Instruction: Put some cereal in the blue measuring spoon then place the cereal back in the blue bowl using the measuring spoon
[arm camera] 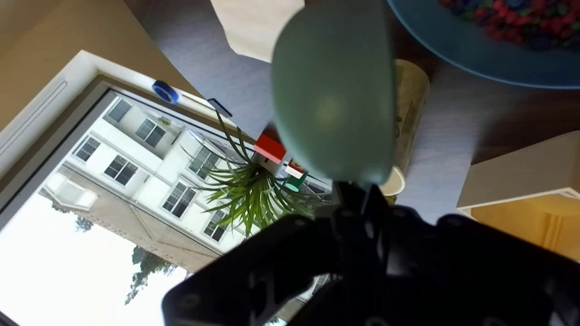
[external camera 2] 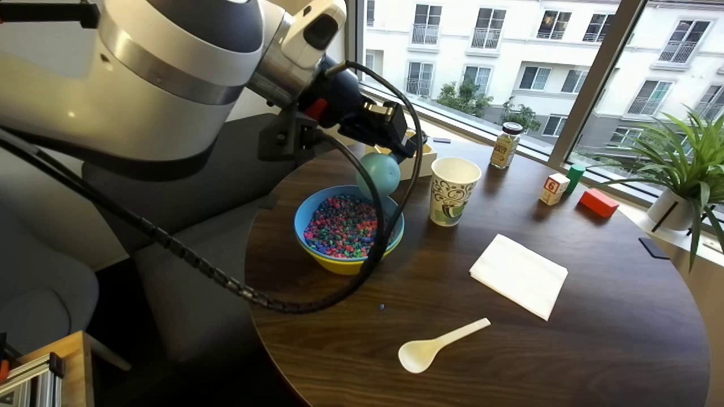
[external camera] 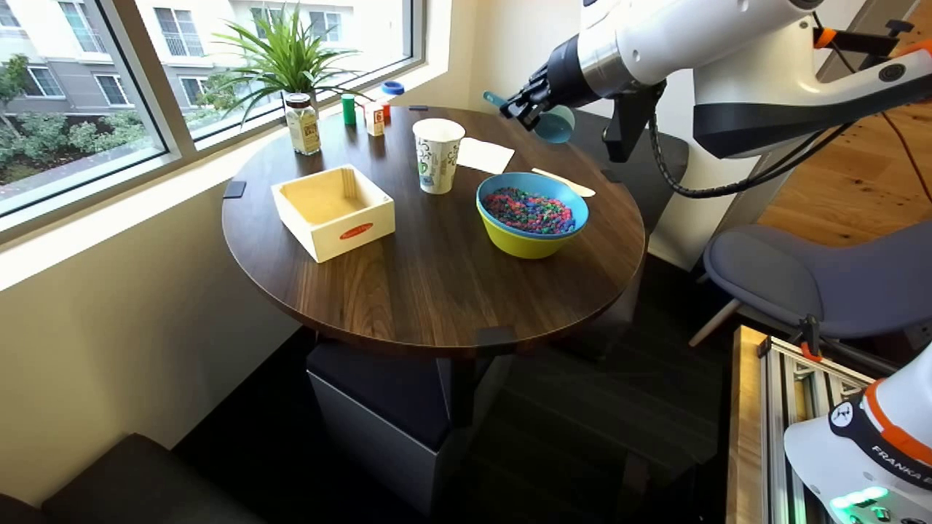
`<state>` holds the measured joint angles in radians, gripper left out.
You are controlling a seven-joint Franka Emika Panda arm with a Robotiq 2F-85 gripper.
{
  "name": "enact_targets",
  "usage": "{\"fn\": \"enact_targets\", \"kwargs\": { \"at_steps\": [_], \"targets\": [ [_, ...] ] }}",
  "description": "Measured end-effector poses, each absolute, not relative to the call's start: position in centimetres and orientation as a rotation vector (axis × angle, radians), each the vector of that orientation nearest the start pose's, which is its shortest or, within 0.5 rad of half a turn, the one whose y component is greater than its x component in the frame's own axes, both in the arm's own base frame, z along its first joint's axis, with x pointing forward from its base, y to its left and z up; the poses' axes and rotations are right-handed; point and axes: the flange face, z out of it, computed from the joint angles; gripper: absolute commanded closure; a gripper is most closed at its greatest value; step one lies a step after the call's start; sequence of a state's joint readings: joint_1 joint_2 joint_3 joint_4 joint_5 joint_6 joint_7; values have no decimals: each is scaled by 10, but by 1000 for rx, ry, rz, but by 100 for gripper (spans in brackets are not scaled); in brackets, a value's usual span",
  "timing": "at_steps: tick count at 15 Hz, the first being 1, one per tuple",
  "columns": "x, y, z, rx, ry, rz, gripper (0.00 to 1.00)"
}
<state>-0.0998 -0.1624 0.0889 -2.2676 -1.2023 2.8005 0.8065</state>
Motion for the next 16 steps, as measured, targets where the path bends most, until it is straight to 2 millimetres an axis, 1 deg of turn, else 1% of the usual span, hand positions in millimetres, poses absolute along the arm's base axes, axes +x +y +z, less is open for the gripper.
{"fn": "enact_targets", "kwargs": {
  "at_steps": [3,7,10,15,16],
  "targets": [
    [528,26,482,-3191,-135,-1405,98],
    [530,-7,487,-3032,146,-1346,98],
    [529,-29,485,-2923,318,-1301,98],
    [526,-46,473,-2790,559,-1139,98],
    [526,-50,471,-2775,598,-1100,92]
  ]
}}
